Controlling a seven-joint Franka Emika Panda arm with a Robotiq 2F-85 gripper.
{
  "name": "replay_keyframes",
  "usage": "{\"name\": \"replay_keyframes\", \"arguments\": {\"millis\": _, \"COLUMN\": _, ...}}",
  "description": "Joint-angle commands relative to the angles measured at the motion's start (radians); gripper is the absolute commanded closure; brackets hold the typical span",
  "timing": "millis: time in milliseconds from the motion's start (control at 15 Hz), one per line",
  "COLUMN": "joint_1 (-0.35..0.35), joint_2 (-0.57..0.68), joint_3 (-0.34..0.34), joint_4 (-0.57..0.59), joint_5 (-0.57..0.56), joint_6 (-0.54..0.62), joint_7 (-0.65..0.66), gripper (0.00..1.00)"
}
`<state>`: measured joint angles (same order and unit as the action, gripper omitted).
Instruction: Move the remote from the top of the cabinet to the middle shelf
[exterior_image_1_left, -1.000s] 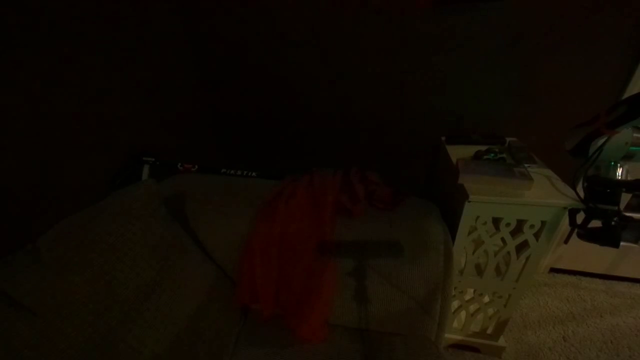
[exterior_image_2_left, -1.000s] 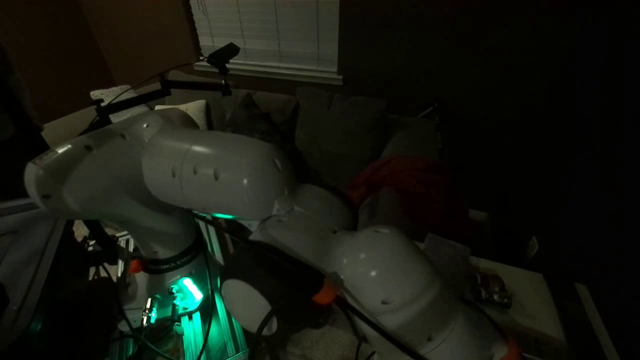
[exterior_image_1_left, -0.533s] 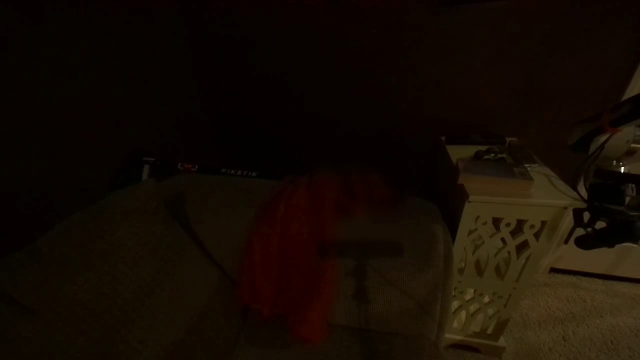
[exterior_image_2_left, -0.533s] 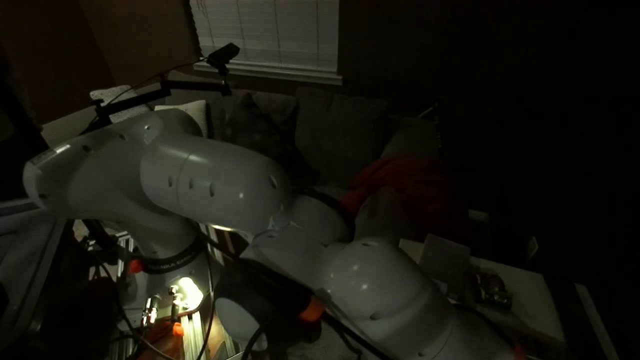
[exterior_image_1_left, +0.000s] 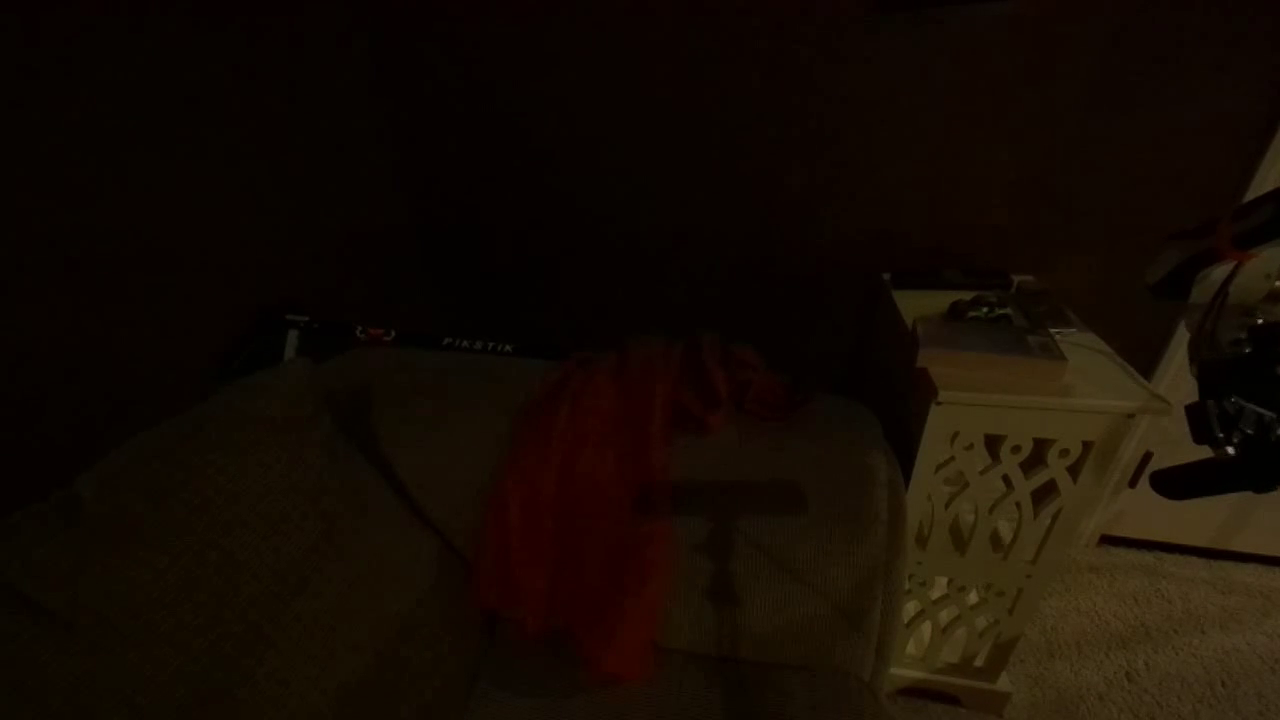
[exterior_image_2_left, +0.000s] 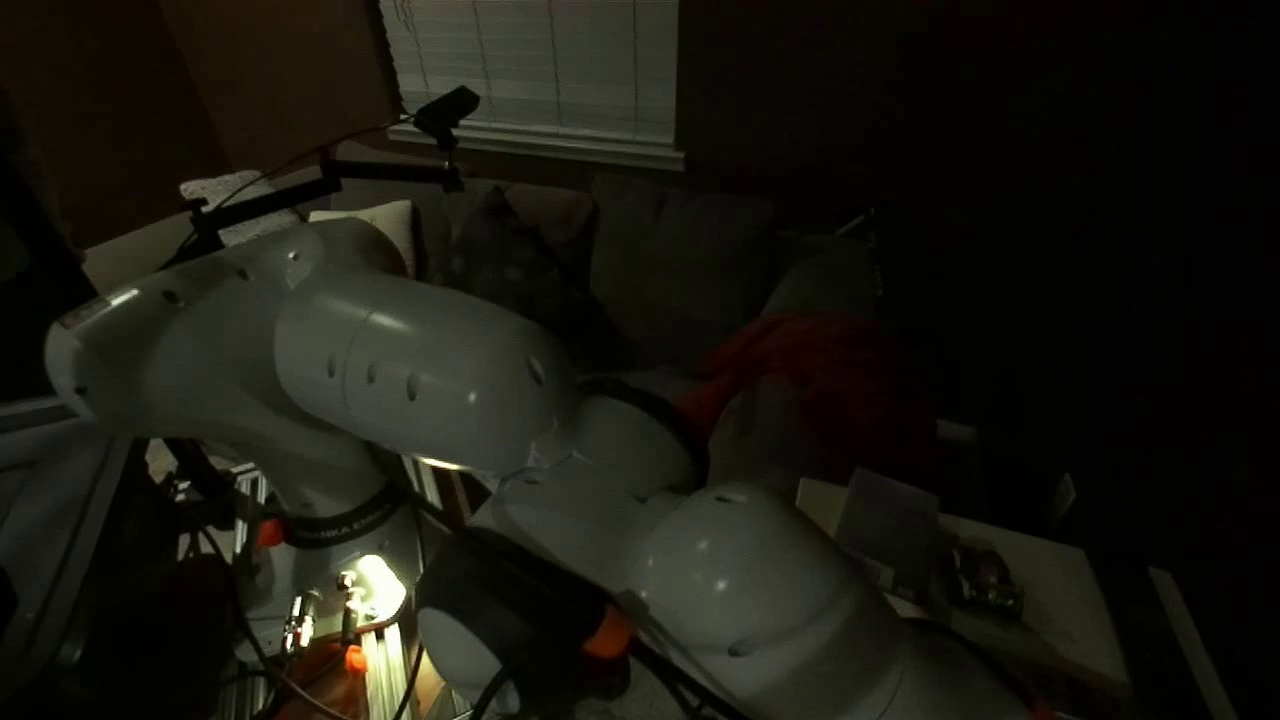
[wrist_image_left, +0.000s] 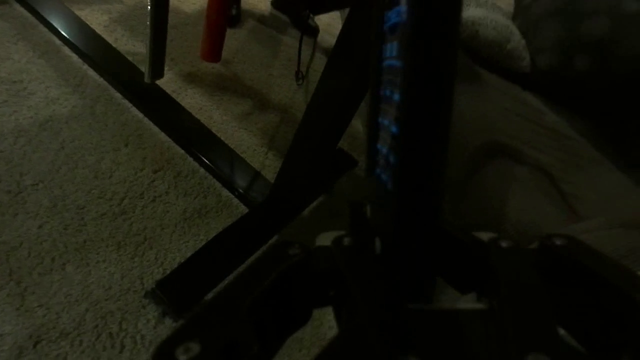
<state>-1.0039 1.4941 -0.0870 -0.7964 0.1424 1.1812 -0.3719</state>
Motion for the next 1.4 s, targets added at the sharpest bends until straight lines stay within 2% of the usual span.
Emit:
{"name": "replay_keyframes", "arguments": {"millis": 0, "joint_1": -0.019, "joint_2": 0.000, "joint_3": 0.039, "joint_4": 0.028, "joint_5": -0.063, "joint_6": -0.065, "joint_7": -0.181, "gripper": 0.93}}
{"name": "replay_keyframes", "arguments": {"millis": 133, "joint_1": -0.008, "joint_2": -0.001, "joint_3": 0.046, "joint_4": 0.029, "joint_5": -0.106, "joint_6": -0.065, "joint_7": -0.286, "gripper": 0.93}}
{"name": "replay_keyframes", "arguments": {"millis": 200, "joint_1": -0.013, "joint_2": -0.002, "joint_3": 0.038, "joint_4": 0.005, "joint_5": -0.071, "joint_6": -0.025, "joint_7": -0.196, "gripper": 0.72}}
{"name": "replay_keyframes", "arguments": {"millis": 400, "joint_1": -0.007, "joint_2": -0.003, "joint_3": 0.042, "joint_4": 0.006, "joint_5": -0.086, "joint_6": -0.027, "joint_7": -0.258, "gripper": 0.72}}
{"name": "replay_keyframes", "arguments": {"millis": 800, "joint_1": -0.007, "joint_2": -0.003, "joint_3": 0.042, "joint_4": 0.006, "joint_5": -0.087, "joint_6": -0.027, "joint_7": -0.265, "gripper": 0.72}}
{"name": "replay_keyframes", "arguments": {"millis": 867, "joint_1": -0.007, "joint_2": -0.003, "joint_3": 0.042, "joint_4": 0.006, "joint_5": -0.087, "joint_6": -0.027, "joint_7": -0.266, "gripper": 0.93}}
{"name": "replay_keyframes", "arguments": {"millis": 1067, "joint_1": -0.039, "joint_2": -0.019, "joint_3": 0.057, "joint_4": -0.034, "joint_5": -0.033, "joint_6": 0.037, "joint_7": -0.286, "gripper": 0.93}}
{"name": "replay_keyframes", "arguments": {"millis": 1333, "joint_1": -0.094, "joint_2": -0.025, "joint_3": 0.118, "joint_4": -0.088, "joint_5": 0.077, "joint_6": 0.120, "joint_7": -0.317, "gripper": 0.93}}
